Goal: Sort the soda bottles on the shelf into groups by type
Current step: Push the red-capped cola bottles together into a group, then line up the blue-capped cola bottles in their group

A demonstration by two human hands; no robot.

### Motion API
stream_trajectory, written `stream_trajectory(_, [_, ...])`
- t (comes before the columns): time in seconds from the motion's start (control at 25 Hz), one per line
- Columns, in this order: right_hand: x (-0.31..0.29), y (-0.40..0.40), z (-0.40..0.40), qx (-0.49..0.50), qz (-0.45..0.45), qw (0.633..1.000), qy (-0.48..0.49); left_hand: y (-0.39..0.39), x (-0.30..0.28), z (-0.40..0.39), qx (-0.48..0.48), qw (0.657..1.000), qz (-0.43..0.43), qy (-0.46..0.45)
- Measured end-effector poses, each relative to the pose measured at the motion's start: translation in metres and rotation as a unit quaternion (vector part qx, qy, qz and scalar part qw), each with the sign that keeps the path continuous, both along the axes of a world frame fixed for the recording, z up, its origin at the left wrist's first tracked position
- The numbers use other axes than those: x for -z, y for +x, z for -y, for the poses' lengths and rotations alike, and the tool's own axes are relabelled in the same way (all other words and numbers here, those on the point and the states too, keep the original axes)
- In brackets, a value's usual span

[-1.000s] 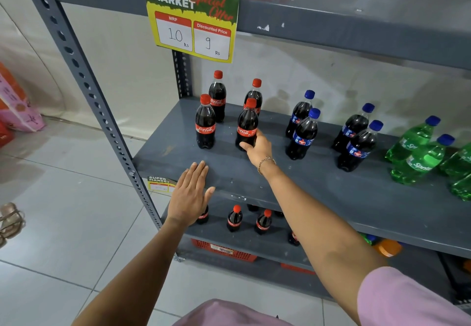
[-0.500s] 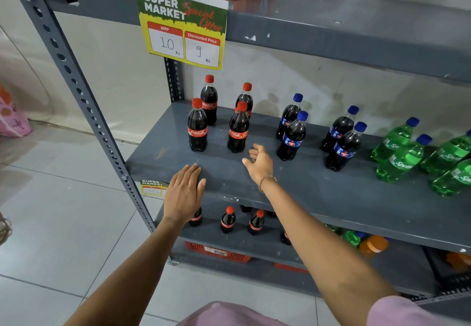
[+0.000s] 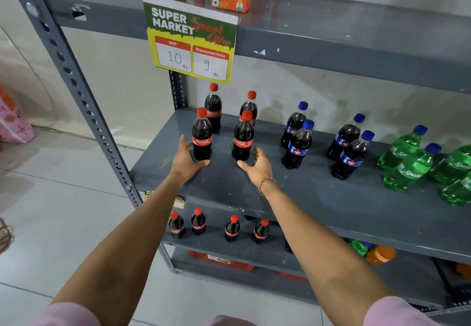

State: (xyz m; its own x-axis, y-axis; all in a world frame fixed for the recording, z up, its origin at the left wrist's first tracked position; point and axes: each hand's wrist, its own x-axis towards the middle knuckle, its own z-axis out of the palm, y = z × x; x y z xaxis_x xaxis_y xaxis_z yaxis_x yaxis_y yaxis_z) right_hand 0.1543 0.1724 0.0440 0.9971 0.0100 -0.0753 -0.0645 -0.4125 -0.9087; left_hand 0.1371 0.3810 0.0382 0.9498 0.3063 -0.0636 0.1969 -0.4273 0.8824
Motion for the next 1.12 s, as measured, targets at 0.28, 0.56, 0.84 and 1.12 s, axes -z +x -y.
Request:
stream_trajectory(0.28, [0.008, 0.012, -0.012, 0.039, 0.017, 0.999, 0.020, 0.014, 0.012, -0.004, -0.010, 0.999, 0.026, 0.024])
stream_trajectory(0.56, [0.015, 0.015, -0.015, 0.062, 0.037, 0.997, 0.016, 0.022, 0.011, -0.005, -0.002, 0.999, 0.030, 0.041])
stream_trajectory(0.84, [0.014, 0.014, -0.014, 0.056, 0.047, 0.997, 0.018, 0.024, 0.009, -0.003, 0.006, 0.998, 0.022, 0.056])
stream_trajectory(1.12, [0.009, 0.003, -0.007, 0.045, 0.021, 0.998, 0.036, 0.005, 0.008, 0.006, -0.069, 0.997, 0.031, -0.004])
